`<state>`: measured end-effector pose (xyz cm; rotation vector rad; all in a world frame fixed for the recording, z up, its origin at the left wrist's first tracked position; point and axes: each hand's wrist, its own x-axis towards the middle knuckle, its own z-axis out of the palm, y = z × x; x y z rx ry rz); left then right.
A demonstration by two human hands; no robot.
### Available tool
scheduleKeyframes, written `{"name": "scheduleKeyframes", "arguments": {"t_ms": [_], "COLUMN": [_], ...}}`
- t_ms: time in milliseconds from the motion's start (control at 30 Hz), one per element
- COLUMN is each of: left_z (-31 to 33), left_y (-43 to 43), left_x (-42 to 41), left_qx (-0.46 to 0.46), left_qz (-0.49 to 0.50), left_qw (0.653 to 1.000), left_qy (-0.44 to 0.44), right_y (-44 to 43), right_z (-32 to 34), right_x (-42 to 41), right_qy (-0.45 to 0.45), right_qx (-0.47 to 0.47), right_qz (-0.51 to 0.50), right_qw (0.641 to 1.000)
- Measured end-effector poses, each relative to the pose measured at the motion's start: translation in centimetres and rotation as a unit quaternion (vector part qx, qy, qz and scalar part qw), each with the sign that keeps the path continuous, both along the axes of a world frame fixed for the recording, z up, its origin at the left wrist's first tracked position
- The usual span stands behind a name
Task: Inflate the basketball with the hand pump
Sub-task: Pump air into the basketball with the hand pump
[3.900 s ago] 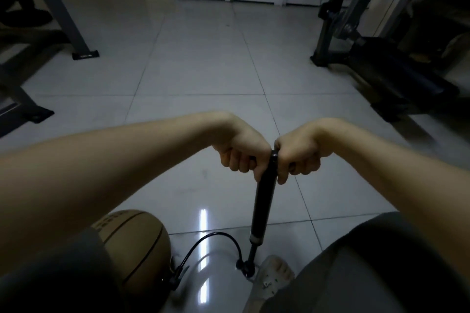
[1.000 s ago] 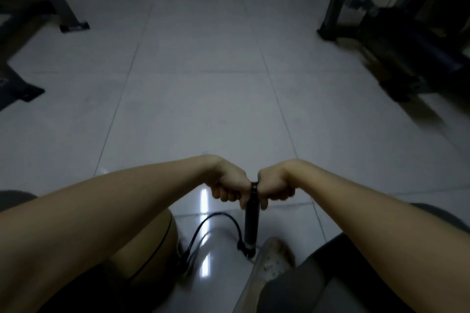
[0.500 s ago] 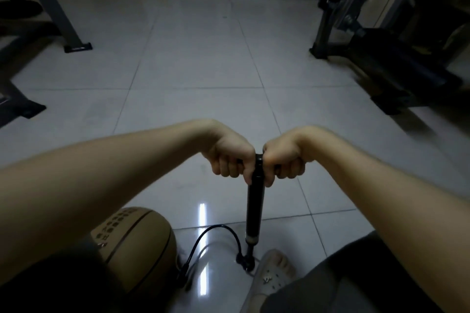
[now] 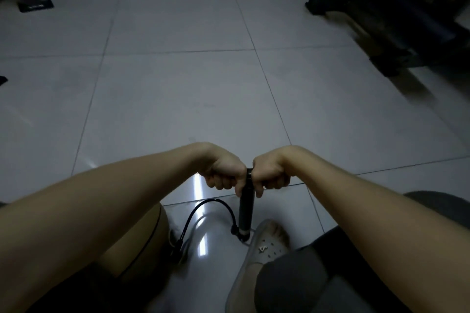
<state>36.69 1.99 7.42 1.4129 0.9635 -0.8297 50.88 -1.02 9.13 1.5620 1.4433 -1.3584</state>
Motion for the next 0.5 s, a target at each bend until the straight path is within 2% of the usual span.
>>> {"name": "scheduleKeyframes", "arguments": {"t_ms": [167, 367, 433, 500], "left_z": [6.5, 18.4, 19.0, 17.0], "left_y": [1.2, 4.0, 4.0, 3.3], "left_x": [0.2, -0.6, -0.9, -1.1], "left_qx": [0.016, 0.078, 0.092, 0.082], "left_qz": [-0.048, -0.002, 0.003, 0.005], "left_qw": [0.997, 0.997, 0.995, 0.996], "left_qy": [0.055, -0.013, -0.028, -0.021], "right_y": [1.2, 4.2, 4.2, 3.5], "right_z": [6.1, 18.1, 18.9, 16.9], "right_x": [0.0, 0.8, 0.6, 0.3], "right_qy": [-0.022, 0.012, 0.021, 0.009], "right_qx": [-0.020, 0.052, 0.066, 0.067], "right_qz": [0.011, -0.012, -0.009, 0.000], "right_qw": [1.000, 0.998, 0.998, 0.998]}}
